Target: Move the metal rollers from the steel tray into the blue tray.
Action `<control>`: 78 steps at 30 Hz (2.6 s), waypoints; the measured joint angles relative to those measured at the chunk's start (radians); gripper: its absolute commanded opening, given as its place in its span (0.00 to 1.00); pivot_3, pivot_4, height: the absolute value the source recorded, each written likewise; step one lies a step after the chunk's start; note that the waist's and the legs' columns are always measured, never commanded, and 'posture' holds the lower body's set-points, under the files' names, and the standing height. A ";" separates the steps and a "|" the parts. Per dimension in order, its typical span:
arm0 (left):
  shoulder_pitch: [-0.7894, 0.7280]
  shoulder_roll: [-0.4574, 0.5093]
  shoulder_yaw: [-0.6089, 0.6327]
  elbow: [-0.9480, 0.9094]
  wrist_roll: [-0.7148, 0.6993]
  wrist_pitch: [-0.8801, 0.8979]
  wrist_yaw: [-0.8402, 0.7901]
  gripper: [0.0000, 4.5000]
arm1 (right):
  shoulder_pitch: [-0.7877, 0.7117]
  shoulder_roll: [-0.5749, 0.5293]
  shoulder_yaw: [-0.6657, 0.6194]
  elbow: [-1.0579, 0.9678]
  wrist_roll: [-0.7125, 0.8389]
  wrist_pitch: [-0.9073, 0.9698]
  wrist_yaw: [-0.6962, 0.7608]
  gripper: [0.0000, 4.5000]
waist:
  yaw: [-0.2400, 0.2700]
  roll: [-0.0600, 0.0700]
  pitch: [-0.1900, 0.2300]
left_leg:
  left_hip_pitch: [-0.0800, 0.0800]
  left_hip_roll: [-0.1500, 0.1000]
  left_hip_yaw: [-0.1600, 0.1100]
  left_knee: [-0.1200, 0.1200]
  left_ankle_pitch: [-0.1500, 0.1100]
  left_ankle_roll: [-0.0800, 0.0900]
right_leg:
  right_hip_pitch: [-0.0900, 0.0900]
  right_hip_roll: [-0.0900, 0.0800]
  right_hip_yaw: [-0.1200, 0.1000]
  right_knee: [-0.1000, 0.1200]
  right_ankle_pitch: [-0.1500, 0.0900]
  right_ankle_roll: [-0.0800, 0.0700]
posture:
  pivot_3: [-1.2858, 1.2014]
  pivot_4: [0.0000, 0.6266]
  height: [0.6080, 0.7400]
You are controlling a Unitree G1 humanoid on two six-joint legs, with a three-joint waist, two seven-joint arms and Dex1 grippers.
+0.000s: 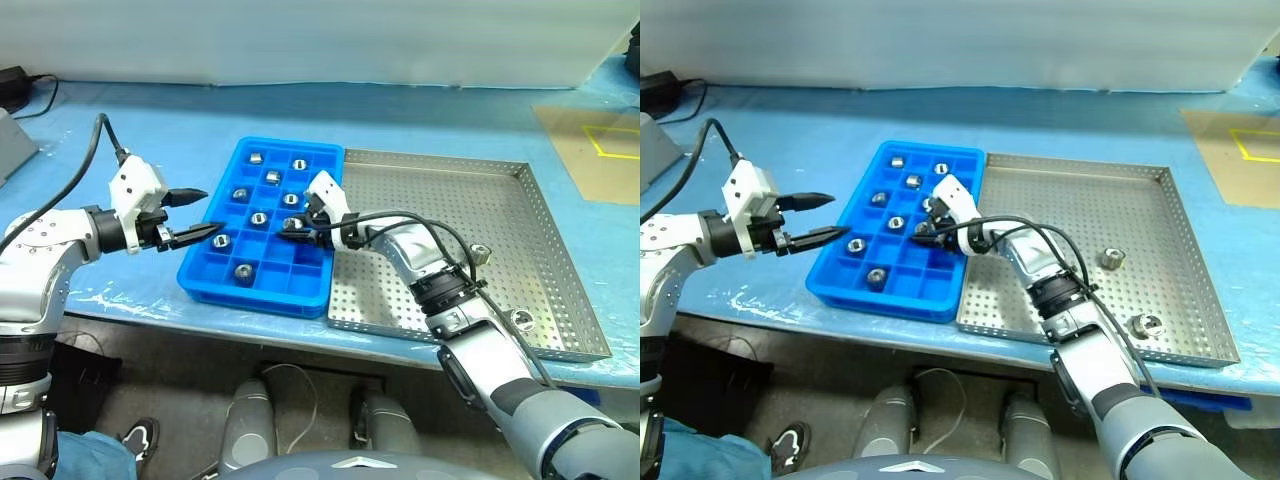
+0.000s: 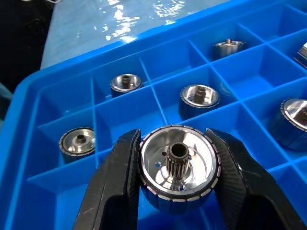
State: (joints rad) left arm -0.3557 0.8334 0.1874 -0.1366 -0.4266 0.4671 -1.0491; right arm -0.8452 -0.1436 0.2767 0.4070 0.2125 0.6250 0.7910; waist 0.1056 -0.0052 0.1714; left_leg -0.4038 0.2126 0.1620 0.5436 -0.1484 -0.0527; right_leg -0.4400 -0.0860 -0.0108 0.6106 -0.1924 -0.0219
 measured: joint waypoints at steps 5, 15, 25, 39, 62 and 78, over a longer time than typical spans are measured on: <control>-0.002 0.000 -0.005 0.002 -0.001 0.000 -0.004 0.77 | 0.000 0.017 -0.002 -0.011 0.008 0.063 0.000 0.36 | 0.000 0.000 0.000 | -0.001 0.000 0.000 -0.001 0.000 0.000 | 0.000 0.000 -0.001 0.000 0.000 -0.001 | 0.58 0.24 1.00; -0.029 -0.005 -0.039 0.013 0.000 -0.004 -0.009 0.77 | 0.026 0.027 0.010 -0.096 0.024 0.115 0.040 0.64 | -0.001 0.000 0.000 | 0.000 0.000 -0.002 -0.001 0.002 -0.003 | 0.000 0.000 -0.002 0.000 0.000 -0.001 | 0.57 0.24 1.00; -0.054 -0.026 -0.078 0.017 -0.004 0.000 -0.021 0.77 | 0.026 0.017 -0.094 -0.106 0.051 0.137 -0.023 0.86 | -0.001 0.000 0.000 | -0.001 0.000 -0.003 0.000 0.002 -0.003 | 0.001 0.000 -0.003 0.000 0.000 -0.001 | 0.54 0.24 1.00; -0.307 -0.301 -0.305 0.184 0.015 -0.090 -0.109 0.77 | 0.285 -0.356 -0.334 -0.538 0.187 0.269 -0.023 0.86 | -0.038 -0.001 -0.001 | 0.001 0.001 -0.002 0.002 0.002 -0.003 | 0.003 0.005 0.002 0.000 0.000 -0.001 | 0.41 0.24 1.00; -0.478 -0.462 -0.389 0.514 0.097 -0.274 -0.278 0.77 | 0.550 -0.328 -0.483 -0.511 0.106 0.112 -0.354 0.86 | -0.120 0.000 -0.001 | 0.004 0.009 0.007 0.012 -0.004 0.007 | 0.004 0.012 0.011 -0.003 0.004 -0.003 | 0.36 0.24 1.00; -0.408 -0.425 -0.386 0.401 0.097 -0.228 -0.256 0.77 | 0.445 -0.303 -0.414 -0.227 0.012 -0.063 -0.376 0.86 | -0.117 0.000 -0.001 | 0.002 0.009 0.007 0.015 -0.005 0.009 | 0.004 0.012 0.011 -0.003 0.004 -0.004 | 0.39 0.24 1.00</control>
State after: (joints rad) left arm -0.7634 0.4083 -0.1988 0.2643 -0.3296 0.2389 -1.3048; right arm -0.4003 -0.4467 -0.1377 0.1800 0.2244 0.5617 0.4151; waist -0.0113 -0.0051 0.1700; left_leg -0.4016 0.2221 0.1690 0.5588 -0.1533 -0.0439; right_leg -0.4361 -0.0738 -0.0002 0.6080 -0.1881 -0.0262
